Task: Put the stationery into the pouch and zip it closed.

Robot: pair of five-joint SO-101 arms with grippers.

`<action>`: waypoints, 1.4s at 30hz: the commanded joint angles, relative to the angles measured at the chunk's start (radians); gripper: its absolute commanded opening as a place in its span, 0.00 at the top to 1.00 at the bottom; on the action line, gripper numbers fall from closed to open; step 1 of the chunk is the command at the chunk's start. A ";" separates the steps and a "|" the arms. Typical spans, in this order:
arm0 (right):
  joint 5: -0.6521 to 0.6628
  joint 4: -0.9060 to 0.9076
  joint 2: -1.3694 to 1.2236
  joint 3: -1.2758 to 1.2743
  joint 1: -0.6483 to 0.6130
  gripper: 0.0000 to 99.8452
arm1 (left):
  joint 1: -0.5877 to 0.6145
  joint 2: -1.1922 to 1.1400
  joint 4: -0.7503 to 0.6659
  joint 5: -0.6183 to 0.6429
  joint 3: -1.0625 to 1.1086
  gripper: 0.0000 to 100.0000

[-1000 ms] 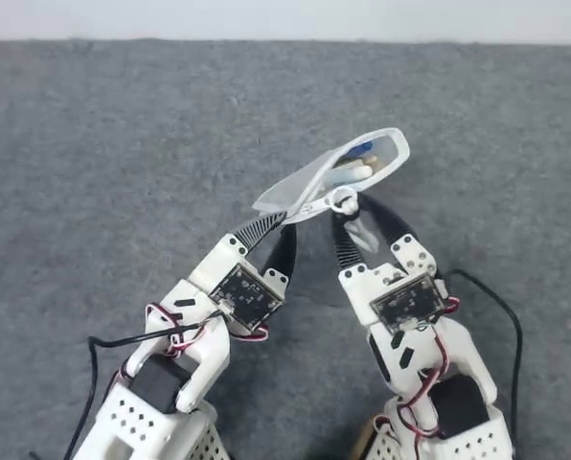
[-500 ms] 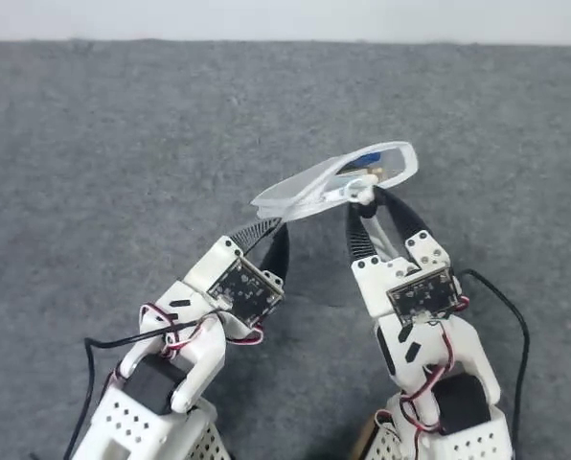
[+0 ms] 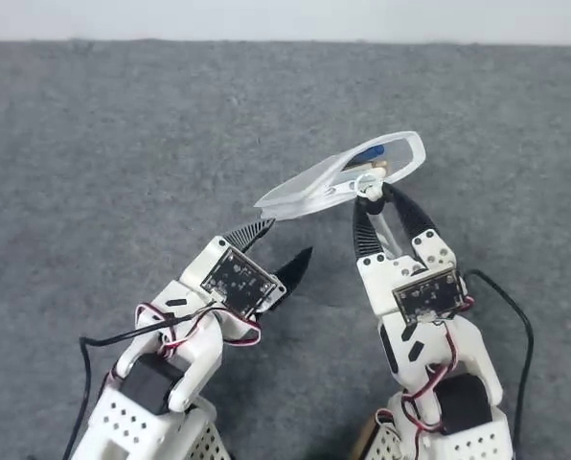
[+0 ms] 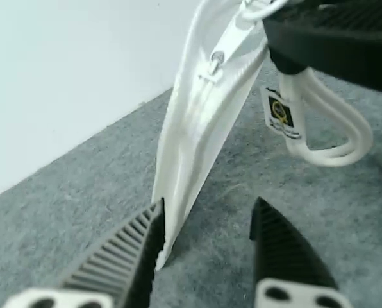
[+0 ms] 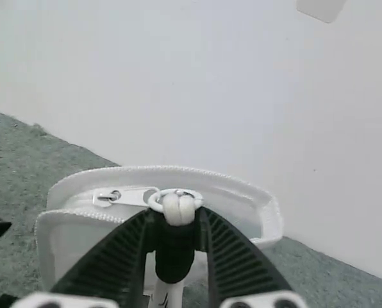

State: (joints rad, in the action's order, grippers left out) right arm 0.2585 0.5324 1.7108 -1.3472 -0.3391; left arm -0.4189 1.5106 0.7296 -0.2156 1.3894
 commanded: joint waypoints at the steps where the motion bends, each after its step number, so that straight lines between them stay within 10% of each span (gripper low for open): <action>1: 0.038 0.033 0.016 0.020 -0.065 0.99 | 0.008 0.017 -0.052 0.020 -0.059 0.79; 17: 0.075 0.071 0.016 0.021 -0.116 0.99 | 0.023 0.008 -0.434 -0.054 0.107 0.79; 32: 0.138 0.159 0.016 0.055 -0.206 0.99 | -0.043 0.014 -0.433 -0.115 0.165 0.80; 42: 0.130 0.150 0.018 0.057 -0.205 0.99 | -0.044 0.015 -0.385 -0.172 0.165 0.99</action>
State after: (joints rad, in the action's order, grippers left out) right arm 0.3859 0.6843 1.7308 -1.3426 -0.5309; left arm -0.4603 1.5121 0.3291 -0.3414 1.5627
